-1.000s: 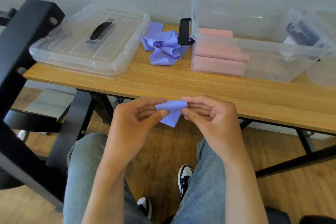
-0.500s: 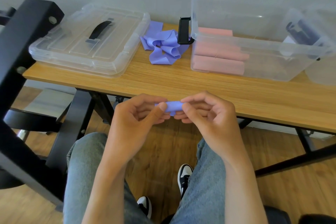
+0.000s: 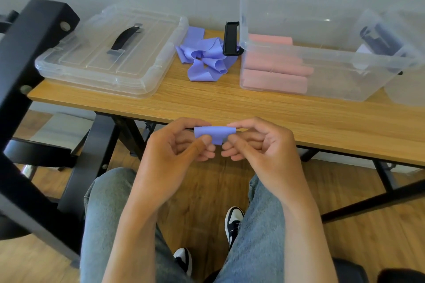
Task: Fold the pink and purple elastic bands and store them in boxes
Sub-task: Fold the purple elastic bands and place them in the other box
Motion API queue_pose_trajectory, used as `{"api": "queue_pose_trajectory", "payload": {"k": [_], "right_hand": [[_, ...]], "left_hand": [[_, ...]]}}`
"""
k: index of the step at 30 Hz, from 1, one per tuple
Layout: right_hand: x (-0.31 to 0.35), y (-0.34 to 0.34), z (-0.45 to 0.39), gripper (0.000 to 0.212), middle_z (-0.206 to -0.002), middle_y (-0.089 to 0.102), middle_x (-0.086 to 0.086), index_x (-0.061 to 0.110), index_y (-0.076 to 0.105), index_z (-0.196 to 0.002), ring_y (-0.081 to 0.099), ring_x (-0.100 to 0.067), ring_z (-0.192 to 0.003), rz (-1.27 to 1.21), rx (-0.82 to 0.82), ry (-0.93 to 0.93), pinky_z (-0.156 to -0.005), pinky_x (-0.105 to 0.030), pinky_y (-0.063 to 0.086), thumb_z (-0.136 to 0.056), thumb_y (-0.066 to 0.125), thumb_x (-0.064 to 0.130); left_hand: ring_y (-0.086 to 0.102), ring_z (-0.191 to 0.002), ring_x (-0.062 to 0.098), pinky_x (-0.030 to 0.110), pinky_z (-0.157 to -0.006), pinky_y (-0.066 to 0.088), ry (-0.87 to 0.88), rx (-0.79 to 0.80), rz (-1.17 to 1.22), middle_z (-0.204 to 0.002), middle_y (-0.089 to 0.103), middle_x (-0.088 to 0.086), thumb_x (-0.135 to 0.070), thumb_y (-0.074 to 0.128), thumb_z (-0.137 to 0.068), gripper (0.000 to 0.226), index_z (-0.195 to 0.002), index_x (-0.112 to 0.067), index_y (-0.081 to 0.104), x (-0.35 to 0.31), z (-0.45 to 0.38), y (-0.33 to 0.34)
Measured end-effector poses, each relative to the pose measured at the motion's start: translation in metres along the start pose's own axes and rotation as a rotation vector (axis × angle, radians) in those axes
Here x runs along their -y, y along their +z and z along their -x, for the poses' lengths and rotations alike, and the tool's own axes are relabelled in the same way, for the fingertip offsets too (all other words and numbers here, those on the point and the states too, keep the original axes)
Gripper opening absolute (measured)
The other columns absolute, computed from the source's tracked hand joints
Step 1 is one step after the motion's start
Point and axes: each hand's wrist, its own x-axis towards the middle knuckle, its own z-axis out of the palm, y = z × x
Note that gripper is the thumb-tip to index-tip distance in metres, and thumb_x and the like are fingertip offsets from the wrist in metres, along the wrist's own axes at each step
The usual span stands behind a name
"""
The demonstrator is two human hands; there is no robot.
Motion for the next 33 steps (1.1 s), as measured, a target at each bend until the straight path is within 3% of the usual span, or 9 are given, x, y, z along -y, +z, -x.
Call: {"api": "queue_pose_trajectory", "payload": {"k": [6,9,11,16,23,28,33], "right_hand": [[0.0006,0.0012,-0.0008,0.024,-0.091,0.079,-0.003,0.017,0.075,-0.102,0.079,-0.021,-0.084,-0.053,0.005,-0.012,-0.079,-0.034,0.063,-0.091,0.074,-0.003],[0.0032,0.0012,0.0005,0.018,-0.094,0.079,-0.004,0.017,0.076,-0.102,0.078,-0.021,-0.085,-0.082,0.016,0.010,-0.078,-0.029,0.062,-0.088,0.079,0.005],[0.0027,0.0013,0.0001,0.016,-0.095,0.079,-0.003,0.015,0.076,-0.103,0.078,-0.020,-0.085,-0.070,0.001,0.006,-0.080,-0.032,0.063,-0.090,0.078,0.007],[-0.0008,0.0015,-0.0026,0.033,-0.101,0.081,0.002,0.018,0.073,-0.118,0.078,-0.016,-0.091,-0.037,-0.024,-0.012,-0.084,-0.029,0.061,-0.088,0.079,0.003],[-0.0003,0.0039,-0.0008,0.028,-0.094,0.080,0.005,0.019,0.077,-0.098,0.078,-0.013,-0.086,0.015,-0.044,-0.064,-0.076,-0.023,0.060,-0.086,0.078,-0.006],[-0.0005,0.0033,-0.0011,0.030,-0.096,0.080,0.004,0.020,0.077,-0.100,0.078,-0.014,-0.086,0.000,-0.024,-0.054,-0.074,-0.022,0.059,-0.087,0.077,-0.007],[0.0006,0.0064,-0.0003,0.024,-0.094,0.080,0.000,0.017,0.076,-0.109,0.078,-0.018,-0.084,-0.061,0.005,0.005,-0.078,-0.029,0.062,-0.088,0.081,0.006]], "left_hand": [[0.078,-0.084,0.022,0.034,-0.079,0.063,0.009,-0.030,0.036,-0.087,0.080,0.006,-0.027,0.068,-0.092,0.022,-0.110,-0.015,0.072,-0.0013,0.0010,0.0027],[0.078,-0.084,0.023,0.035,-0.081,0.064,0.015,-0.040,0.052,-0.091,0.080,0.006,-0.020,0.070,-0.089,0.020,-0.107,-0.013,0.071,-0.0009,0.0001,0.0031],[0.078,-0.088,0.023,0.038,-0.085,0.063,0.022,-0.024,0.041,-0.095,0.080,0.004,-0.016,0.073,-0.088,0.022,-0.110,-0.013,0.070,-0.0007,-0.0001,0.0020],[0.077,-0.092,0.022,0.044,-0.089,0.062,0.029,-0.039,-0.029,-0.099,0.080,-0.001,-0.017,0.077,-0.085,0.032,-0.116,-0.020,0.070,0.0012,-0.0009,0.0004],[0.078,-0.079,0.021,0.034,-0.079,0.064,-0.020,-0.038,0.004,-0.089,0.080,0.003,-0.036,0.071,-0.084,0.033,-0.110,-0.015,0.074,-0.0009,0.0004,0.0052],[0.078,-0.085,0.020,0.033,-0.081,0.063,-0.013,-0.041,0.019,-0.096,0.080,0.000,-0.026,0.073,-0.085,0.023,-0.107,-0.018,0.075,0.0000,-0.0002,0.0042],[0.076,-0.096,0.014,0.029,-0.085,0.062,0.049,-0.049,-0.033,-0.103,0.079,-0.006,-0.017,0.079,-0.081,0.026,-0.107,-0.021,0.075,0.0002,0.0002,0.0023]]}}
